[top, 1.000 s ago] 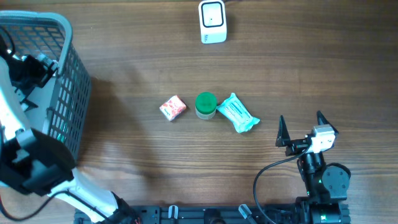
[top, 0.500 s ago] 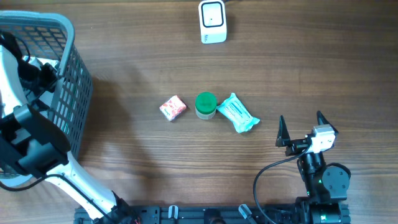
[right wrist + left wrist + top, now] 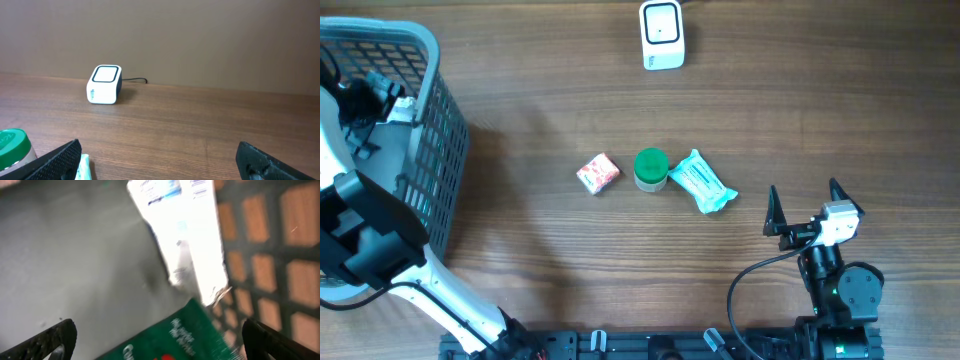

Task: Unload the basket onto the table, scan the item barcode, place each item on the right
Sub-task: 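Reach into the basket and grasp the white Hansaplast box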

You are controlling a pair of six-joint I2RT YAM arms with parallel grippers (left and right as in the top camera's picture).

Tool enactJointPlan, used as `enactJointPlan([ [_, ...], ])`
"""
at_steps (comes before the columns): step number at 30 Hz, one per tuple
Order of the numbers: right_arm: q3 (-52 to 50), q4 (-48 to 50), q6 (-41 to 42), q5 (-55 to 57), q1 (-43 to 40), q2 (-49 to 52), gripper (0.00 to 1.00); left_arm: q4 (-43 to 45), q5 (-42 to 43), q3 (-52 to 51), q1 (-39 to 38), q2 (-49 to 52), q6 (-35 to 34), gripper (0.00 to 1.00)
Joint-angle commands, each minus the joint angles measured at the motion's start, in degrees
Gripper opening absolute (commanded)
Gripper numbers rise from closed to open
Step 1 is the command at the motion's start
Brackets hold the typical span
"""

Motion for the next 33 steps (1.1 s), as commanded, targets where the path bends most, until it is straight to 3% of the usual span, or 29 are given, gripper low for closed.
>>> enactJointPlan([
  [1, -0.1, 0.3, -1.1, -0.9, 0.2, -0.2, 1.0, 3.0, -0.4, -0.2, 0.0, 1.2, -6.1, 1.0],
  [10, -0.1, 0.3, -1.1, -0.9, 0.2, -0.2, 1.0, 5.6, -1.9, -0.2, 0.0, 5.3, -8.4, 1.0],
  [15, -0.1, 0.3, -1.0, -0.9, 0.2, -0.2, 1.0, 7.8, -1.8, -0.2, 0.0, 7.8, -8.4, 0.91],
  [17, -0.1, 0.3, -1.1, -0.9, 0.2, -0.2, 1.0, 8.0, -1.9, -0.2, 0.0, 8.5, -8.4, 0.82],
  [23, -0.1, 0.3, -1.1, -0.9, 0.2, -0.2, 1.0, 8.4, -1.9, -0.2, 0.0, 10.5, -8.4, 0.69],
  [26, -0.1, 0.3, -1.0, -0.9, 0.2, -0.2, 1.0, 8.2, -1.9, -0.2, 0.0, 12.2, -8.4, 0.45],
  [27, -0.1, 0.3, -1.1, -0.9, 0.2, -0.2, 1.0, 7.6, -1.9, -0.3, 0.0, 12.7, -8.4, 0.45],
  [28, -0.1, 0.3, -1.0, -0.9, 0.2, -0.2, 1.0, 6.4, -1.9, -0.3, 0.0, 12.7, -8.4, 0.57],
  [29, -0.1, 0.3, -1.1, -0.9, 0.2, -0.2, 1.0, 4.9, -1.9, -0.3, 0.0, 12.7, -8.4, 0.86],
  [30, -0.1, 0.3, -1.1, -0.9, 0.2, -0.2, 0.99, 3.9, -1.9, -0.3, 0.0, 12.7, -8.4, 1.0],
  [33, -0.1, 0.3, -1.0, -0.9, 0.2, -0.2, 1.0, 2.2, -1.9, -0.3, 0.1, 12.7, -8.5, 1.0],
])
